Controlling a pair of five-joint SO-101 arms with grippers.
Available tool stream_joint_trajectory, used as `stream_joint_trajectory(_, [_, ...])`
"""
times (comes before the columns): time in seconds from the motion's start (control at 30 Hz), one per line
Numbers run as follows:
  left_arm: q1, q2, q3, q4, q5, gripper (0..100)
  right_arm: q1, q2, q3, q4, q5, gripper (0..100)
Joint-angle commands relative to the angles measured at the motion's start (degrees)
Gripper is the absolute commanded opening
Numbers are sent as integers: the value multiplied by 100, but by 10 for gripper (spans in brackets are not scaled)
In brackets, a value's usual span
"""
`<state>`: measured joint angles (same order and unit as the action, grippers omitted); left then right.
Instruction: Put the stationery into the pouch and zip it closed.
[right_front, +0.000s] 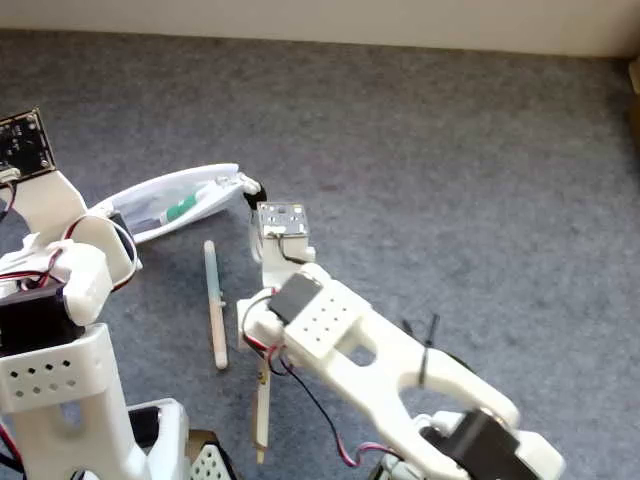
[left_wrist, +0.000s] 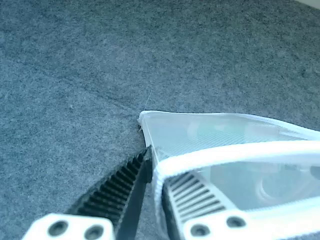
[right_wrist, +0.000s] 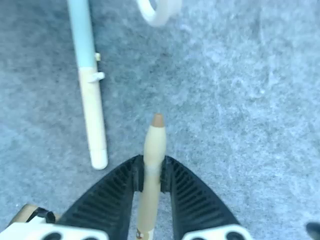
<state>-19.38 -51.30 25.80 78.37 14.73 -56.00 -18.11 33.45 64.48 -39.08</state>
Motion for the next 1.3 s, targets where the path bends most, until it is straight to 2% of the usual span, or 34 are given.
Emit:
stream_joint_trajectory(0.0, [-31, -119, -312, -237, 62, 7, 31, -1349, 189, 57, 431, 5])
stream_joint_trajectory(0.13, [-22, -101, -312, -237, 62, 7, 48, -2501, 505, 66, 914, 5])
stream_joint_trajectory(0.33, [-22, -92, -312, -237, 53, 7, 532, -4084, 505, -4, 2066, 5])
stream_joint_trajectory(0.43, [75, -101, -312, -237, 62, 7, 699, -4681, 330, -558, 2673, 5])
stream_joint_trajectory(0.57, [356, -101, -312, -237, 62, 7, 725, -5059, 277, -1631, 3411, 5])
stream_joint_trajectory(0.73, [365, -101, -312, -237, 44, 7, 743, -5059, 303, -3143, 3947, 5])
stream_joint_trajectory(1.1, [382, -75, -312, -237, 44, 7, 725, -5051, 330, -6343, 4536, 5])
stream_joint_trajectory(1.27, [382, -75, -312, -237, 44, 7, 725, -4822, 813, -7732, 4738, 5])
